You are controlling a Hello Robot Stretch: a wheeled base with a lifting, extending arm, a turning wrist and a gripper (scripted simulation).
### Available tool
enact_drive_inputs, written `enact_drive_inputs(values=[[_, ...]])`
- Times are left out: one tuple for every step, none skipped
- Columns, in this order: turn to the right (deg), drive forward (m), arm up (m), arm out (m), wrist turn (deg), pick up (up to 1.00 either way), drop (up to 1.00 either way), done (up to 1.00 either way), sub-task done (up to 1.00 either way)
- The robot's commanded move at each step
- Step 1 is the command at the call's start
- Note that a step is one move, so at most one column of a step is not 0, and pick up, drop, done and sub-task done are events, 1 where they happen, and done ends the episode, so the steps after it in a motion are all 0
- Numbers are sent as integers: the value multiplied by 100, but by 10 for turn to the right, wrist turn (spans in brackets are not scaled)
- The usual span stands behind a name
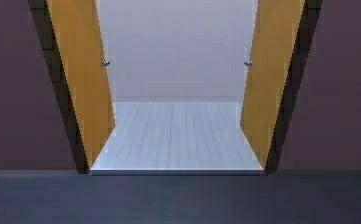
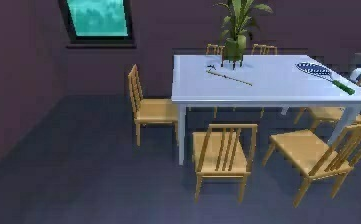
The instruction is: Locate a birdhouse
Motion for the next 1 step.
enact_drive_inputs(values=[[-90, 0, 0, 0, 0, 0, 0, 0, 0]])
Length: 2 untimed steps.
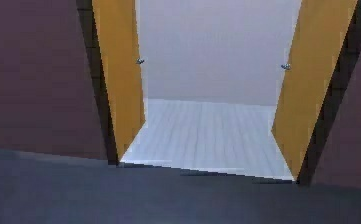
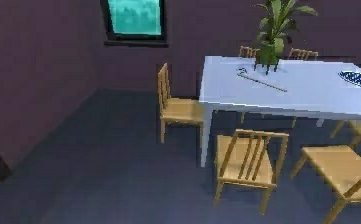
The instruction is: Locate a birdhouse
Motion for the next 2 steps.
enact_drive_inputs(values=[[0, 100, 0, 0, 0, 0, 0, 0, 0], [-30, 0, 0, 0, 0, 0, 0, 0, 0]])
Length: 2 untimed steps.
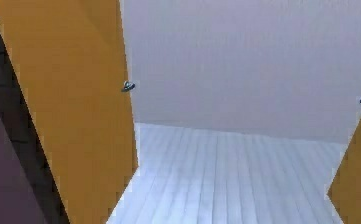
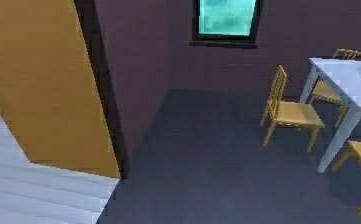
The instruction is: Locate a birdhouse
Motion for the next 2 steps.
enact_drive_inputs(values=[[60, 0, 0, 0, 0, 0, 0, 0, 0], [0, 100, 0, 0, 0, 0, 0, 0, 0]])
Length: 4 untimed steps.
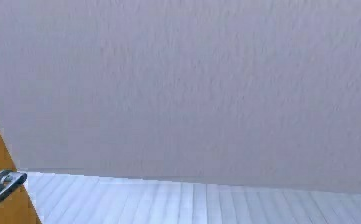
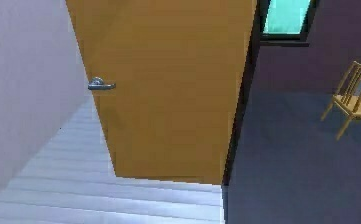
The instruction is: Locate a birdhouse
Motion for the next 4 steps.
enact_drive_inputs(values=[[90, 0, 0, 0, 0, 0, 0, 0, 0], [0, 25, 0, 0, 0, 0, 0, 0, 0], [-150, 0, 0, 0, 0, 0, 0, 0, 0], [0, 55, 0, 0, 0, 0, 0, 0, 0]])
